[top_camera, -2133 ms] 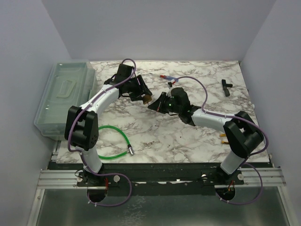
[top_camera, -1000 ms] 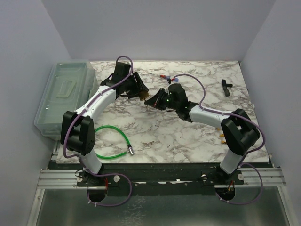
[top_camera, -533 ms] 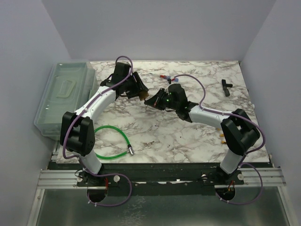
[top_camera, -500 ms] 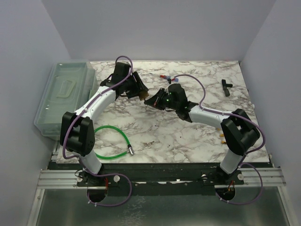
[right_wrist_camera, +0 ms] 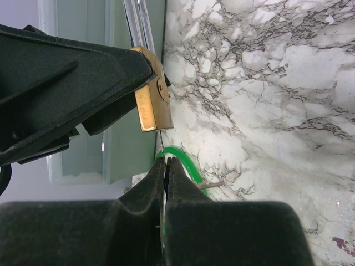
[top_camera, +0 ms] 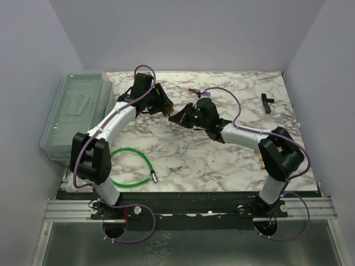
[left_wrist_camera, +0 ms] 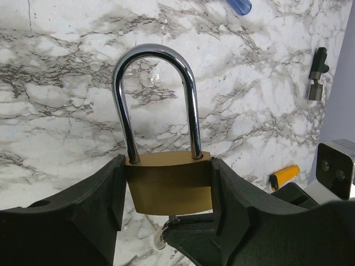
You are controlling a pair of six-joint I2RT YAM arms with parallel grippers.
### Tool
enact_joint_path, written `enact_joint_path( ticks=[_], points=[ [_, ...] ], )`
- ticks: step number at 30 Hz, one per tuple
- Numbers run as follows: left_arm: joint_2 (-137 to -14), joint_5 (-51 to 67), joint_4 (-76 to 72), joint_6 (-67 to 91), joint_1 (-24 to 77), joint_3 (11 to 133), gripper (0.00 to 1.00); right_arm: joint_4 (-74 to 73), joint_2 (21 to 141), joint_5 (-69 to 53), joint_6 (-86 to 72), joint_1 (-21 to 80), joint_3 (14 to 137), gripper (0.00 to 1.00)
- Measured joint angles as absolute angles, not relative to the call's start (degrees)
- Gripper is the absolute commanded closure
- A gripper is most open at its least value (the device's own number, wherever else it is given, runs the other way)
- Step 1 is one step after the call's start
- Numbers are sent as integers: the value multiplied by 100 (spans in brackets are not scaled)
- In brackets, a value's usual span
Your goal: Unlock with the key
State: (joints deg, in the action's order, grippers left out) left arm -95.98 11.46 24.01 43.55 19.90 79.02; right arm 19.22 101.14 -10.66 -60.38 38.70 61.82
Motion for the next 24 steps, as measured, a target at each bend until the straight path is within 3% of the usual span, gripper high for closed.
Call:
enact_joint_path(
  ticks=[14, 24],
  points=[
    [-9470, 941, 2283, 4368, 1977, 7859, 100, 1715, 10162, -849, -6211, 3944, 6451, 100],
    [-9465, 976, 2211, 4366, 1949, 7846, 100, 2622, 10210, -843, -5752, 3942, 6095, 100]
  ],
)
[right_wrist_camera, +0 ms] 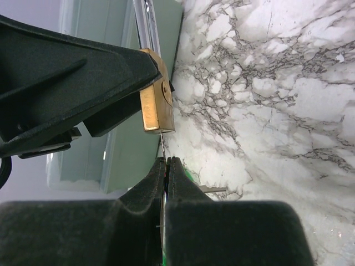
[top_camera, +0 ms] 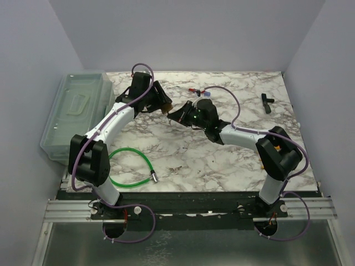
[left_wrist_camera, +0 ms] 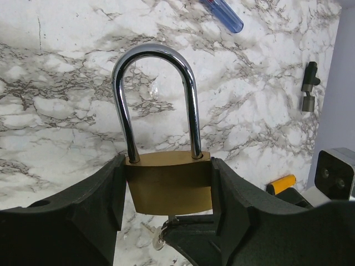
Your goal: Unlock with the key
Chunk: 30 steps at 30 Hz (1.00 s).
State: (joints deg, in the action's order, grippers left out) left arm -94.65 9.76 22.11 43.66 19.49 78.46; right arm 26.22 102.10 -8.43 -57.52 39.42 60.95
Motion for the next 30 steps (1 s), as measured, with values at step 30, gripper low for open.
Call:
enact_joint_path(
  ticks=[30],
  points=[
    [-9251, 1129, 1739, 4372, 1914, 7669, 100, 3168, 10154, -325, -5704, 3975, 5916, 100]
  ],
)
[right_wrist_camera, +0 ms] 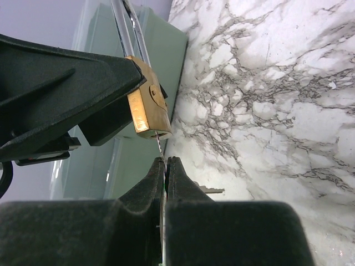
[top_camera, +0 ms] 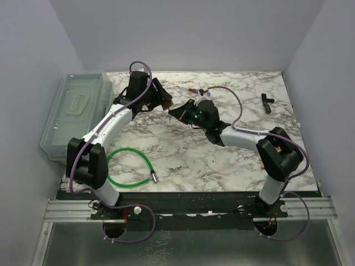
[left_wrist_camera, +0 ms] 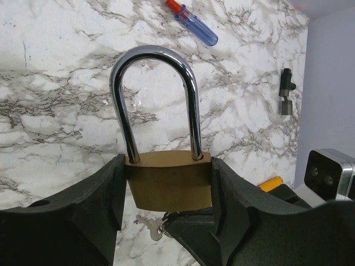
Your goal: Unlock with the key
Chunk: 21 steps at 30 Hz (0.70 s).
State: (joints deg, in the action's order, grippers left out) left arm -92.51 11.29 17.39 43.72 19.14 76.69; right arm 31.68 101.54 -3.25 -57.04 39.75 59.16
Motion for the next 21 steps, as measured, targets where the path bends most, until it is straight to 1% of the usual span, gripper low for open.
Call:
enact_joint_path(
  ticks=[4, 13, 17, 21],
  points=[
    [-9227, 1131, 1636, 4381, 1911, 7669, 100, 3424, 10154, -331, -5566, 3955, 5876, 100],
    [-9225, 1291, 1522, 4453, 1907, 7669, 100, 3717, 10156, -298, -4180, 3942, 5889, 100],
    [-9225, 1339, 1562, 4466, 1898, 7662, 100, 3627, 10154, -12, -3647, 4066, 5996, 100],
    [-9225, 1347, 1573, 4480, 1887, 7651, 100, 3614, 10156, 161, -3546, 4128, 5999, 100]
  ],
)
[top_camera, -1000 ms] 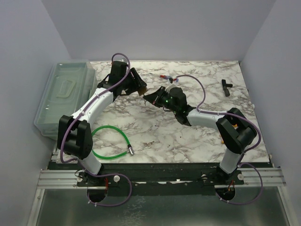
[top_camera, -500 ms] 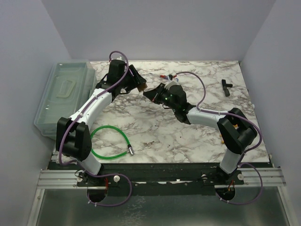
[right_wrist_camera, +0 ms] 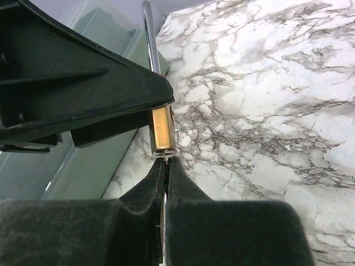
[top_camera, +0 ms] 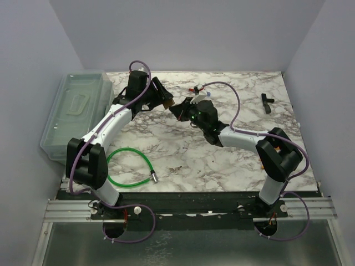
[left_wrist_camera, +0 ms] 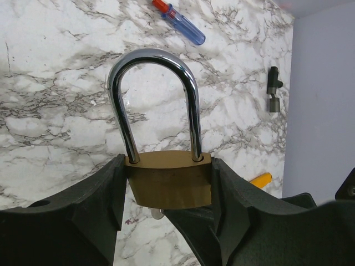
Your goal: Unlock with the key
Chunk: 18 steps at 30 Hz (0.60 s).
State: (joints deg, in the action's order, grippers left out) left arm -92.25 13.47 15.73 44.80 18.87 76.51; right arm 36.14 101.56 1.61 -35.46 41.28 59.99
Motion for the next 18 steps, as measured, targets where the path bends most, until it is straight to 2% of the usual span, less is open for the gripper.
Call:
enact_joint_path(
  ticks=[10, 15, 18],
  points=[
    [-9225, 1347, 1562, 4488, 1885, 7644, 100, 3612, 10154, 217, -3577, 4136, 5994, 100],
    [-9225, 1352, 1577, 4501, 1885, 7644, 100, 3588, 10154, 228, -3605, 4139, 5992, 81],
    [-9225, 1389, 1619, 4534, 1885, 7631, 100, 3516, 10154, 244, -3605, 4132, 5994, 80]
  ],
)
